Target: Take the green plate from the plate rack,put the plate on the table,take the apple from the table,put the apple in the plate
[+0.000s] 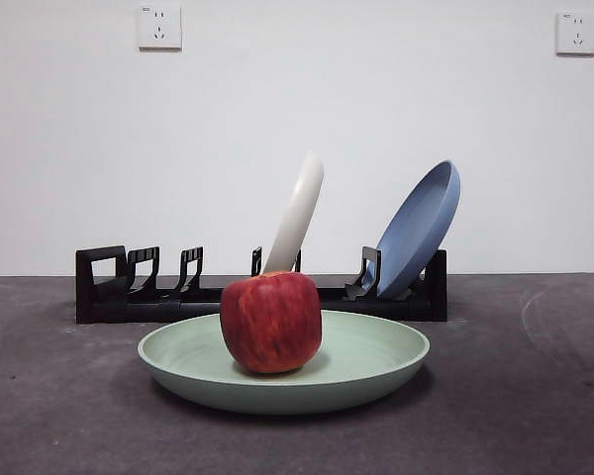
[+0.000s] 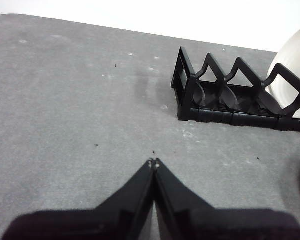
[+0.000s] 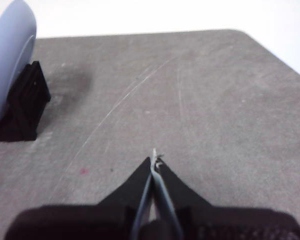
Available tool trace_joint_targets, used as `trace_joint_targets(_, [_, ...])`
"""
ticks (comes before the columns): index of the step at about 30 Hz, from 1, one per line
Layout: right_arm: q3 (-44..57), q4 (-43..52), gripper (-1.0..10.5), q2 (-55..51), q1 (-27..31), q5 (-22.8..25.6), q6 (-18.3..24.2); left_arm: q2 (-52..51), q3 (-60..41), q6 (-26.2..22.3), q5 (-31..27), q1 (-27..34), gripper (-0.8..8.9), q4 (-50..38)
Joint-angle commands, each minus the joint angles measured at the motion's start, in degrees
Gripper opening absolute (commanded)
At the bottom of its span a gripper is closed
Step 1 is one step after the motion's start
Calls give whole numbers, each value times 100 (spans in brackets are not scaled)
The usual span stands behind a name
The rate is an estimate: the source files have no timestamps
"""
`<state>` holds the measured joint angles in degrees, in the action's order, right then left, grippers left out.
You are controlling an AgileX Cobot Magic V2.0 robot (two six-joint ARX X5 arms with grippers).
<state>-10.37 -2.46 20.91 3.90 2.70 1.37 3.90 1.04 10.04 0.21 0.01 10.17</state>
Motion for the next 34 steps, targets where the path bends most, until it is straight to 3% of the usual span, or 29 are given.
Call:
trace_joint_targets(1, [476, 535, 1, -306, 11, -20, 39, 2, -42, -85, 2, 17, -3, -57])
trace_joint_targets(7, [955, 702, 1, -737, 9, -15, 87, 2, -42, -85, 2, 17, -3, -57])
trace_joint_targets(19, [953, -885, 1, -1611, -11, -76, 295, 2, -42, -85, 2, 17, -3, -57])
trace_joint_targets(27, [953, -855, 1, -2046, -9, -164, 387, 2, -42, -85, 0, 17, -3, -59])
trace_joint_targets(30, [953, -852, 1, -2046, -9, -164, 372, 2, -42, -85, 2, 17, -3, -59])
trace_joint_targets(34, [953, -828, 1, -2037, -9, -168, 15, 2, -42, -85, 2, 17, -3, -57])
